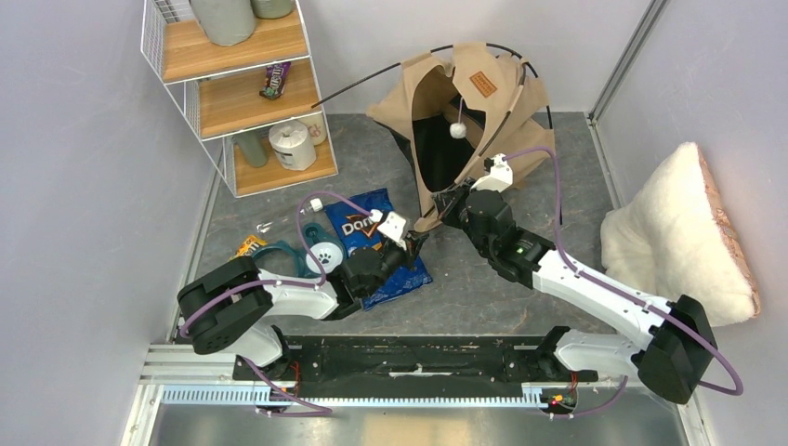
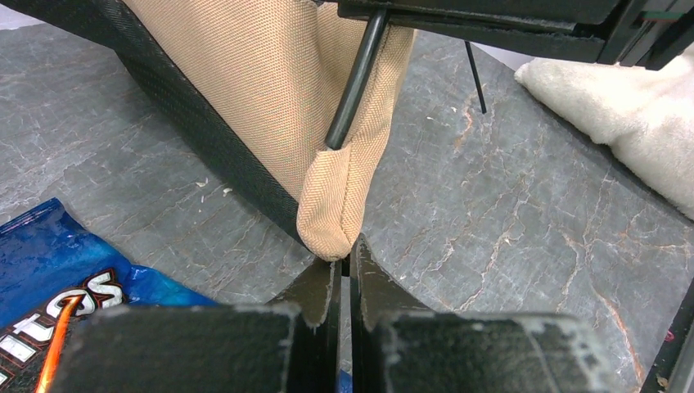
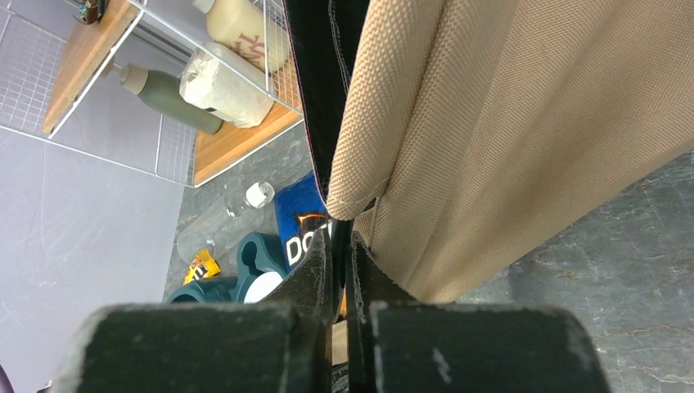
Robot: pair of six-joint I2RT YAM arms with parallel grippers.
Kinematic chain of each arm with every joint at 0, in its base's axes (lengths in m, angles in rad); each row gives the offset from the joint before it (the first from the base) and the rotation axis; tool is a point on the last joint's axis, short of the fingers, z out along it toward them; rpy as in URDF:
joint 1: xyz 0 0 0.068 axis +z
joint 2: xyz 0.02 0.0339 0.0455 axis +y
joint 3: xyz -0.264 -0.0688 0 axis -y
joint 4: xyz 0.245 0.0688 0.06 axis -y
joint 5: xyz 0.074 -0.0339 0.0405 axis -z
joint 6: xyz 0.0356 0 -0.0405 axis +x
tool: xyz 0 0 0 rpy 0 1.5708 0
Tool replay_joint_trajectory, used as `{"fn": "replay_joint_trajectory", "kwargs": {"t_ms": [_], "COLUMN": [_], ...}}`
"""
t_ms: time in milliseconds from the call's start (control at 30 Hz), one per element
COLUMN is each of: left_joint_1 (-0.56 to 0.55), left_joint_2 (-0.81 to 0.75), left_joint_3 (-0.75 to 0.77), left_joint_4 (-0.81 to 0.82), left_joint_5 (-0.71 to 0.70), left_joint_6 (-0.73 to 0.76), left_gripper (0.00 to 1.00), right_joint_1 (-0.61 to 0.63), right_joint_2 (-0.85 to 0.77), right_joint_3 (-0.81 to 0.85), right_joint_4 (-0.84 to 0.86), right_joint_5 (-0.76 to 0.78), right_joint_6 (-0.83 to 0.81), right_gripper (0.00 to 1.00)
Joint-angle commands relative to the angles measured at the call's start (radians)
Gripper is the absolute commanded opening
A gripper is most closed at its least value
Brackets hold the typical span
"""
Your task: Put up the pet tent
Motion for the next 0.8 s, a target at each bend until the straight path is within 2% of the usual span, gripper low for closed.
{"fn": "replay_joint_trajectory", "kwargs": {"t_ms": [0,367,767], "left_joint_1": [-0.026,-0.027,-0.027], "left_joint_2": [0.003,-0.009,-0.015], "left_joint_3": [-0.026,-0.002,0.009], "left_joint_4": [-0.171,-0.188,-0.193], "left_joint_5": [-0.012,-0.019,-0.006], "left_joint_6": [0.035,0.051,0.054], "left_gripper": [0.02,0.02,0.02], "right_joint_1": [-0.067,-0.067,-0.067], "right_joint_2": [-0.055,-0.071,-0.038], "right_joint_3": [0.044,-0.010,-0.034], "right_joint_4": [0.092,0.037,0.069], "right_joint_5": [0.135,0.105,0.105], "right_joint_6": [-0.025,-0.020,-0.022], "right_gripper": [0.00,0.00,0.00]}}
